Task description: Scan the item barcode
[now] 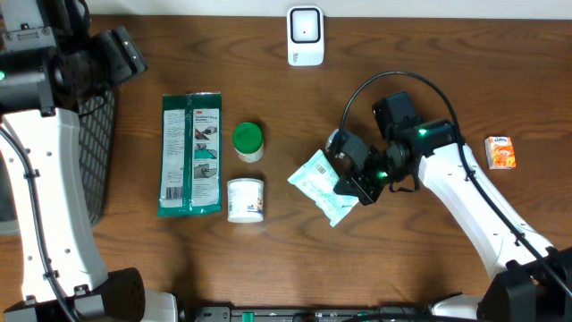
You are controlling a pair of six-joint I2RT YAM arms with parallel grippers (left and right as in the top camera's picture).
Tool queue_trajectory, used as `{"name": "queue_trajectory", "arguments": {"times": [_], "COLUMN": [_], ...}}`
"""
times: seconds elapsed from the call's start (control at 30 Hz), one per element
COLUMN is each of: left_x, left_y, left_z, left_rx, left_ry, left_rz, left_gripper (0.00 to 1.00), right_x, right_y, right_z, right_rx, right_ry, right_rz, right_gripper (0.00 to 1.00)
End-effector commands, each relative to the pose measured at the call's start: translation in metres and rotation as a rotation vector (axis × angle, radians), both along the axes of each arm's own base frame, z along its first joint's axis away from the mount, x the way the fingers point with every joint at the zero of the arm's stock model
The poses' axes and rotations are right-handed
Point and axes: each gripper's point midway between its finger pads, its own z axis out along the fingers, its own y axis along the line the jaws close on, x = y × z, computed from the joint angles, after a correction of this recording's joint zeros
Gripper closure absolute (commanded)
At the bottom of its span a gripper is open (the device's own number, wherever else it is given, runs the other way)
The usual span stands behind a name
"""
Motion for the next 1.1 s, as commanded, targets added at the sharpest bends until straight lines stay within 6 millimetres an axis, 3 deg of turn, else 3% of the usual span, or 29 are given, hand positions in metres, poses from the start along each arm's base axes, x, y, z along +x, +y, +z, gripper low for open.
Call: {"name": "queue_trajectory", "arguments": {"times": [0.0, 0.3, 0.53, 0.57, 0.6, 0.63, 0.73, 0.87, 0.97, 1.07], "left_x": [0.0, 0.0, 0.0, 0.0, 0.0, 0.0, 0.0, 0.0, 0.0, 0.0], "left_y": [0.0, 0.0, 0.0, 0.0, 0.0, 0.0, 0.0, 0.0, 0.0, 0.0], "left_z": [0.001, 0.001, 0.001, 0.001, 0.001, 0.001, 0.001, 0.001, 0.001, 0.001], "left_rx": [0.001, 0.001, 0.001, 0.001, 0.001, 0.001, 0.001, 0.001, 0.001, 0.001], "left_ry": [-0.001, -0.001, -0.001, -0.001, -0.001, -0.001, -0.001, -0.001, -0.001, -0.001], "left_rz": [-0.007, -0.007, -0.007, -0.007, -0.007, -0.007, -0.007, -0.007, -0.007, -0.007], "left_gripper": [0.16, 0.16, 0.16, 0.16, 0.16, 0.16, 0.15, 0.16, 0.15, 0.15], "right_x": [-0.004, -0.002, 0.001, 0.003, 0.006, 0.013, 0.035, 0.05, 0.04, 0.022], "right_y": [-0.004, -0.024, -0.027, -0.029, -0.031, -0.034, -0.039, -0.028, -0.012, -0.016], "right_z": [-0.004, -0.059, -0.091, -0.094, -0.095, -0.096, -0.088, -0.062, -0.047, -0.054], "right_rx": [-0.019, -0.139, -0.136, -0.149, -0.165, -0.185, -0.217, -0.158, -0.065, -0.091], "right_ry": [-0.027, -0.1, -0.167, -0.182, -0.194, -0.209, -0.236, -0.195, -0.069, 0.097], "right_rz": [0.038, 0.041, 0.022, 0.017, 0.004, -0.028, -0.169, -0.285, -0.337, -0.472], "right_gripper": [0.99, 0.99, 0.98, 0.83, 0.43, 0.2, 0.08, 0.13, 0.21, 0.44]}}
